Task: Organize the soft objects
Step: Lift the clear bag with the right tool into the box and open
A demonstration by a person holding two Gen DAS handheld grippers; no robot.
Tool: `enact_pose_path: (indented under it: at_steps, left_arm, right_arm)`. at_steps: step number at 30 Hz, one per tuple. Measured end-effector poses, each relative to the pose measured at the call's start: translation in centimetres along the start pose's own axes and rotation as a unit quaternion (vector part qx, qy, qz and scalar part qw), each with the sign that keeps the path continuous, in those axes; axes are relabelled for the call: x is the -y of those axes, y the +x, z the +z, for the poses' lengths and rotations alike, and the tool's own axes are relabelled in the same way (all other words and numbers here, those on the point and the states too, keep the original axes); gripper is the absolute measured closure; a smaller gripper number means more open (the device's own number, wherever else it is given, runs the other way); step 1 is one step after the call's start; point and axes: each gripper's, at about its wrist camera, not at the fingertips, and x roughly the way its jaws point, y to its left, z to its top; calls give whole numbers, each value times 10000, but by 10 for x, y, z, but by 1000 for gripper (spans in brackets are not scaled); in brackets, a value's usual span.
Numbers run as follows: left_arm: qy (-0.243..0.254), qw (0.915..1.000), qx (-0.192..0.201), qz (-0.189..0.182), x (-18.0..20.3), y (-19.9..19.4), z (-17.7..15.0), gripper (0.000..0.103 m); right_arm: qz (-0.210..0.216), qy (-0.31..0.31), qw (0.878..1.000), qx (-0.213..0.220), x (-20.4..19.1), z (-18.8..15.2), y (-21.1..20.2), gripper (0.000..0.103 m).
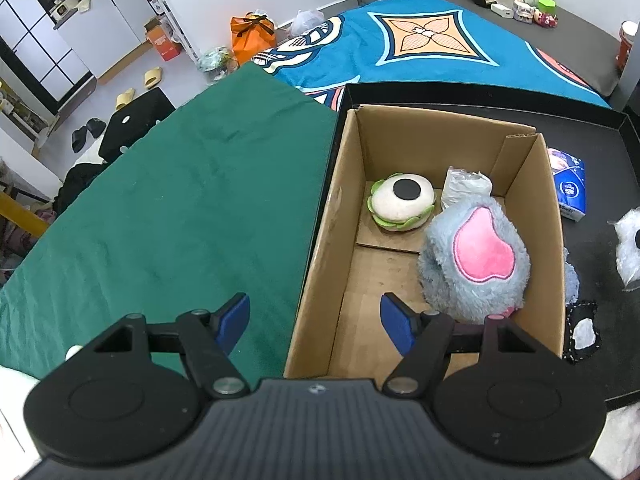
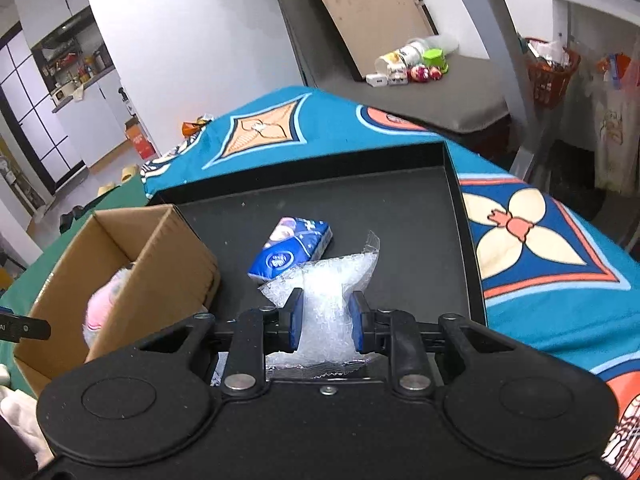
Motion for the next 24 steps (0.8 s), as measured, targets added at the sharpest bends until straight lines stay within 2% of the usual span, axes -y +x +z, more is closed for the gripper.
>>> enact_pose_path:
  at_steps: [8,15,24]
  left_arm:
    - [-49,9999,82,-134,-9,-6,-3,32]
    - [-97,9995,169,-231,-16,-13,-6,32]
    - [-189,9984,308,-439,-24,-19,-9,33]
  right_arm:
    - [76,-9,9997,236,-10,13,-15,79]
    - [336,10,9975,626,-30,34,-32,79]
    - [526,-147,9958,734,-57,39,-35,79]
